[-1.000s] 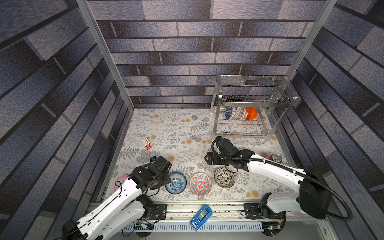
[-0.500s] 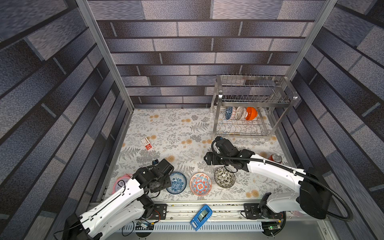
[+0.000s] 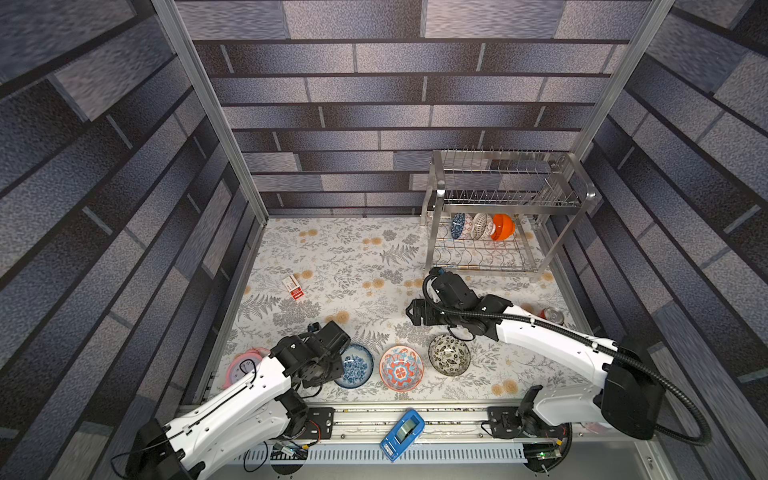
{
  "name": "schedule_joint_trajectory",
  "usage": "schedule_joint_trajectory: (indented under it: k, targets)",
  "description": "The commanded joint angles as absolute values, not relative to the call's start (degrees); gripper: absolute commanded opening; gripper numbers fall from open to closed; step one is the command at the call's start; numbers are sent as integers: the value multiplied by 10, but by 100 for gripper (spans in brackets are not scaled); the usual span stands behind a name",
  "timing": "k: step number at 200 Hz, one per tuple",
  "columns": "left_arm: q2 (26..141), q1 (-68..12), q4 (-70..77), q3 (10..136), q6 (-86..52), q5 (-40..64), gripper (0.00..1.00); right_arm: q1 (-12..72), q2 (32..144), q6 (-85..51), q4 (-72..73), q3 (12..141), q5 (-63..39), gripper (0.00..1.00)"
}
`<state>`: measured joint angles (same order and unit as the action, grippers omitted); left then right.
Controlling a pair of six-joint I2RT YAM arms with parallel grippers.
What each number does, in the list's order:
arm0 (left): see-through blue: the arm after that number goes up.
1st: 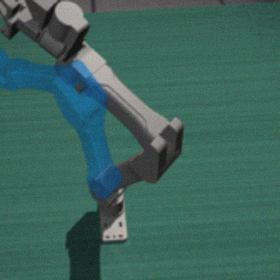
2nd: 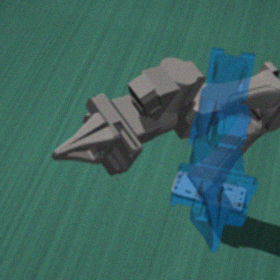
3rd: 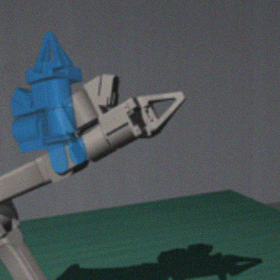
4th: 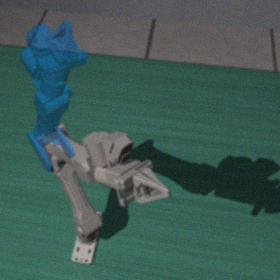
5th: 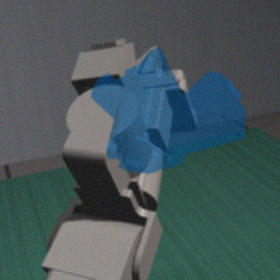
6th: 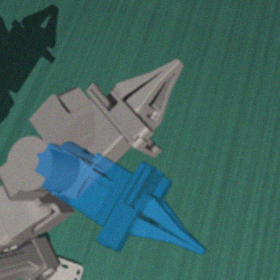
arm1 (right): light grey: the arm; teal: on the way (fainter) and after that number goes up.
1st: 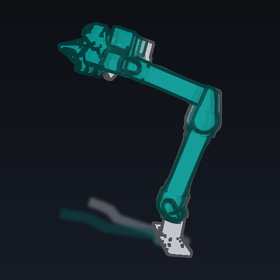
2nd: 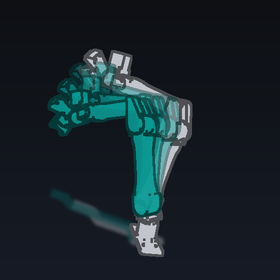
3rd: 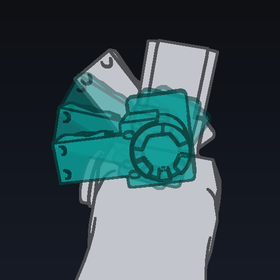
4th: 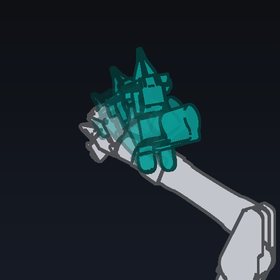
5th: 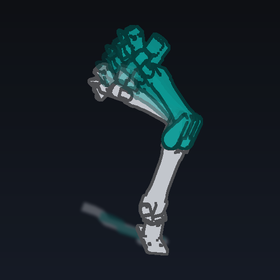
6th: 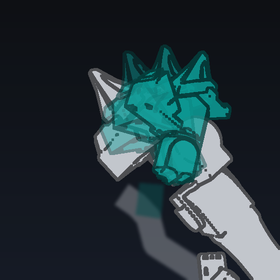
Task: Load bowls into a dish rack
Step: Pick up the bowl from the bottom-center of the table.
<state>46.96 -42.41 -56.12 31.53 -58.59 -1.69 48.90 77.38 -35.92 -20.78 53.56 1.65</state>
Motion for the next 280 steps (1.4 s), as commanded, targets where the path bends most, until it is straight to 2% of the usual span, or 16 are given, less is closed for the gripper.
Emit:
schedule_joint_trajectory:
  k: [1, 45, 170, 213, 267, 280]
  targets:
    - [471, -427, -557, 306, -586, -17, 30, 496, 766, -350, -230, 551, 27, 94]
    - [477, -428, -550, 305, -581, -13, 25, 496, 769, -351, -232, 551, 27, 94]
    - [483, -428, -538, 290, -579, -8, 20, 496, 787, -352, -229, 559, 21, 94]
    - [484, -428, -534, 290, -581, -12, 14, 496, 786, -353, -229, 556, 23, 94]
    - [480, -428, -531, 290, -588, -15, 0, 496, 780, -353, -235, 554, 28, 94]
    - [476, -428, -535, 294, -590, -20, 0, 496, 780, -351, -239, 557, 29, 94]
